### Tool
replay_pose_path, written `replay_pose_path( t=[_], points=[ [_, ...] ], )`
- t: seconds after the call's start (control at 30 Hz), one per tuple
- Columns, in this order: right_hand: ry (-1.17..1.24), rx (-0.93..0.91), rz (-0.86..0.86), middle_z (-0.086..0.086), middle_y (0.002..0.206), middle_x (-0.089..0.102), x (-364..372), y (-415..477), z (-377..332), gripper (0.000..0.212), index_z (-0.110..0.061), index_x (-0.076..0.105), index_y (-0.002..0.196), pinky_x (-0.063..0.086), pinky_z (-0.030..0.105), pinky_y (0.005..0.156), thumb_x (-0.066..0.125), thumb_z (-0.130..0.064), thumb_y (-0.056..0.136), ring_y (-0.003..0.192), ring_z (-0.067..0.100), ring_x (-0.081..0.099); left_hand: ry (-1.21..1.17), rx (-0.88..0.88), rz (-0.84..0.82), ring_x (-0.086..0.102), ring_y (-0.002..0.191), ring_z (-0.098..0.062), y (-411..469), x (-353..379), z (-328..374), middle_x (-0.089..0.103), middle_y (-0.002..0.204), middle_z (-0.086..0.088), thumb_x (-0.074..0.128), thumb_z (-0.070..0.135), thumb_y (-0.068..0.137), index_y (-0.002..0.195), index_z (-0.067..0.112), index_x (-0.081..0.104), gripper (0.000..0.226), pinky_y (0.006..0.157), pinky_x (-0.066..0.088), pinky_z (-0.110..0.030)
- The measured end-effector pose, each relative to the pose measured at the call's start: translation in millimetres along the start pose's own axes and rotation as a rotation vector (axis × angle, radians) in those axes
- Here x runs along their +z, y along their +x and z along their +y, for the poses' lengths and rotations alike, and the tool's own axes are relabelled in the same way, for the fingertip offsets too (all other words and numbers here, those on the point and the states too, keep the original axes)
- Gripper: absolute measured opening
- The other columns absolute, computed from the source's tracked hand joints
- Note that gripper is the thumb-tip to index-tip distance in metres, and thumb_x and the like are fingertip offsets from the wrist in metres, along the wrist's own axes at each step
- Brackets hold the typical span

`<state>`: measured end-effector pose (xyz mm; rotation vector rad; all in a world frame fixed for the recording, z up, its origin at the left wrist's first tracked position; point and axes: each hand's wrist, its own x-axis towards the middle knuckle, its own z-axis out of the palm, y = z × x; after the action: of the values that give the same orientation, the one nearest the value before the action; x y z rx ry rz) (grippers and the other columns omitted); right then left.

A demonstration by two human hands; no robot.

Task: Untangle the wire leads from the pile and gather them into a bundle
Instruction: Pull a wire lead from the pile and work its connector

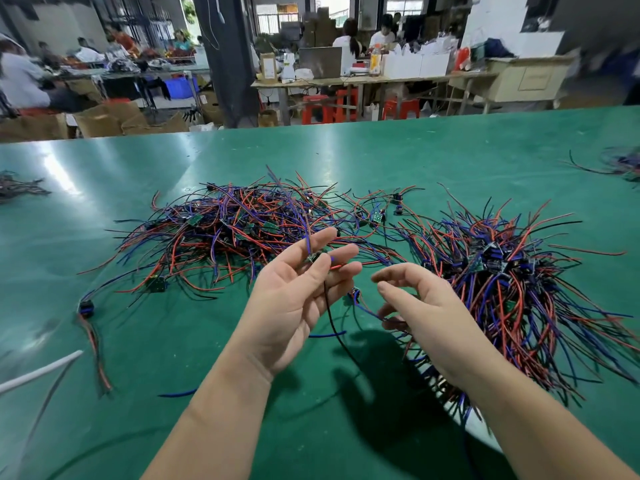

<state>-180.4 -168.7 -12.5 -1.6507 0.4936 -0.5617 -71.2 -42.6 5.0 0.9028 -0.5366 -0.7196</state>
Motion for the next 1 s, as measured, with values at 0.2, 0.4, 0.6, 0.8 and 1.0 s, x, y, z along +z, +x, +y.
replay_pose_path(
  t=[0.2,0.4,0.6,0.8,1.0],
  points=[
    [-0.016,0.054,-0.044,-0.002,0.067,0.065,1,-1,3,0.018,-0.021,0.068,0.080,0.051,0.030,0.065,0.063,-0.006,0.085,0.069,0.019,0.060,-0.089,-0.001,-0.125,0.069,0.096,-0.018,-2,-1,4,0.068,0.116,-0.012,0.044,0.014,0.087,0.122,0.011,0.055,0.037,0.086,0.055,-0.028],
    [-0.045,0.053,-0.090,0.010,0.081,0.061,2,-3,2,0.028,-0.029,0.066,0.089,0.037,0.035,0.064,0.065,-0.002,0.082,0.065,0.021,0.046,-0.052,0.009,-0.186,0.069,0.094,-0.014,-3,-4,8,0.067,0.120,-0.006,0.040,0.020,0.090,0.125,0.018,0.054,0.037,0.077,0.054,-0.023],
    [-0.081,-0.260,-0.033,-0.013,0.110,0.060,-3,-8,-5,0.062,-0.055,0.046,0.124,0.044,0.035,0.091,0.072,-0.041,0.070,0.098,0.011,0.058,0.028,0.038,-0.215,0.066,0.087,-0.006,-4,-6,9,0.066,0.122,-0.003,0.052,0.022,0.086,0.119,0.027,0.063,0.035,0.070,0.050,-0.016],
    [0.373,-0.311,-0.085,0.002,0.086,0.066,-4,-9,-13,0.051,-0.034,0.061,0.120,0.049,0.025,0.075,0.076,-0.046,0.072,0.077,0.014,0.060,0.064,0.044,-0.189,0.065,0.083,-0.007,-4,-8,7,0.068,0.118,-0.008,0.047,0.014,0.088,0.123,0.025,0.056,0.038,0.070,0.049,-0.015],
    [0.475,-0.220,-0.122,0.002,0.080,0.067,-3,-12,-16,0.029,-0.028,0.075,0.099,0.048,0.021,0.067,0.068,-0.028,0.071,0.068,0.013,0.059,0.005,0.038,-0.117,0.064,0.070,-0.007,-4,-4,11,0.070,0.113,-0.011,0.049,0.016,0.085,0.123,0.023,0.051,0.039,0.066,0.049,-0.015]
  ],
)
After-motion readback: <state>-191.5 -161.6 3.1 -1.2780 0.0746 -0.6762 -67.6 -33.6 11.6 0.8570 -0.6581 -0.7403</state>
